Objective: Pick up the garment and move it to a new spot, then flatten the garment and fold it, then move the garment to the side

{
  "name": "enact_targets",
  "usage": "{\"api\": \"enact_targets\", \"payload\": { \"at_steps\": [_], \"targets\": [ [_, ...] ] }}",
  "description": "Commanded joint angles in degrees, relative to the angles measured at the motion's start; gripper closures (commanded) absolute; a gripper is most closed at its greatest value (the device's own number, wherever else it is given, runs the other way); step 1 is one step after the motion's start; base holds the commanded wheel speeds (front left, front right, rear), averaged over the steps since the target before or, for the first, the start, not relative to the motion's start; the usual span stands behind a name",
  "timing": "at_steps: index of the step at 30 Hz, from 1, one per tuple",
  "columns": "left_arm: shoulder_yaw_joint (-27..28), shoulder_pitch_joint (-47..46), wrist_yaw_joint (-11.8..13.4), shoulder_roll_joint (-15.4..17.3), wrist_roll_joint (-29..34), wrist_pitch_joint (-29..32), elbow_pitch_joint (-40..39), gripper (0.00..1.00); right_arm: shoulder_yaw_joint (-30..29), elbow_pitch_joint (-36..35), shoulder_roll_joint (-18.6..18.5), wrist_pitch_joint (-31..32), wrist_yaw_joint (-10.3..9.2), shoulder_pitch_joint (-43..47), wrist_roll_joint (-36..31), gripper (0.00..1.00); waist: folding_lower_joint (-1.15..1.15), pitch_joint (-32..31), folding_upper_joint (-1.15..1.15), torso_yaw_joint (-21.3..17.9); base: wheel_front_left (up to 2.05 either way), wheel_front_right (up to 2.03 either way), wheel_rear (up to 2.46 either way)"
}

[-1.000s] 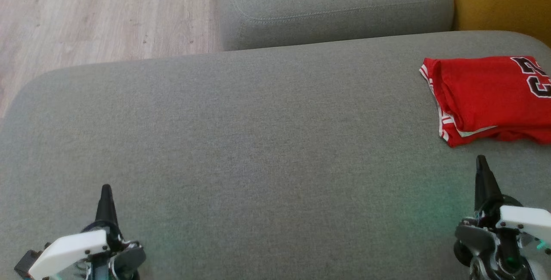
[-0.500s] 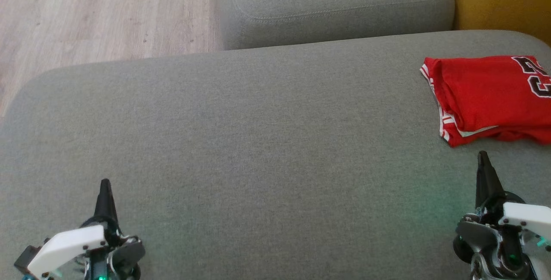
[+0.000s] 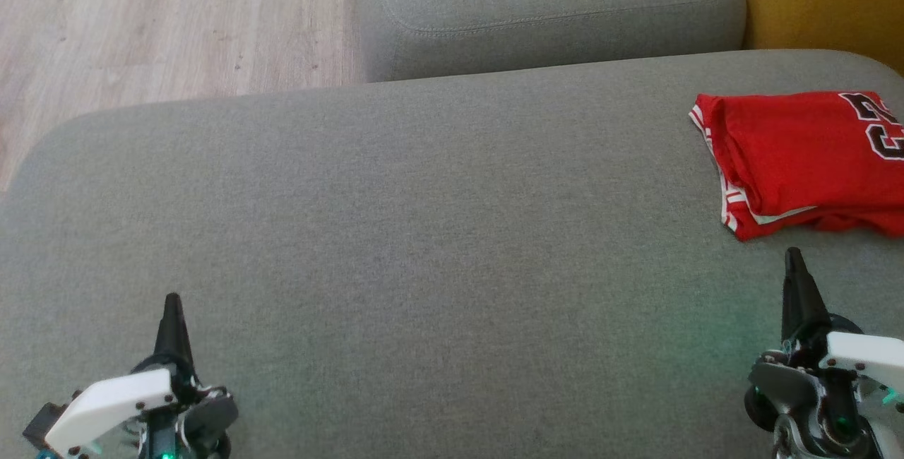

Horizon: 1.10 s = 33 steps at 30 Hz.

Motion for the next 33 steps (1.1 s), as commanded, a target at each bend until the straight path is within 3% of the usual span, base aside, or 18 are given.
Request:
{"api": "enact_targets", "payload": {
  "at_steps": [1,33],
  "targets": [
    [2.2,-2.7,-0.4,0.3,-0.1,0.4,-1.6,1.0,1.0,-2.2,-0.7,0.4,-0.04,-2.9,0.1,1.0,0.0,0.0,0.0,0.0,0.0,0.0,0.0],
    [2.4,-2.8,-0.4,0.2,0.1,0.5,-1.6,1.0,0.7,-2.2,-0.5,0.7,-0.04,-2.9,-0.1,1.0,0.0,0.0,0.0,0.0,0.0,0.0,0.0]
  ]
}}
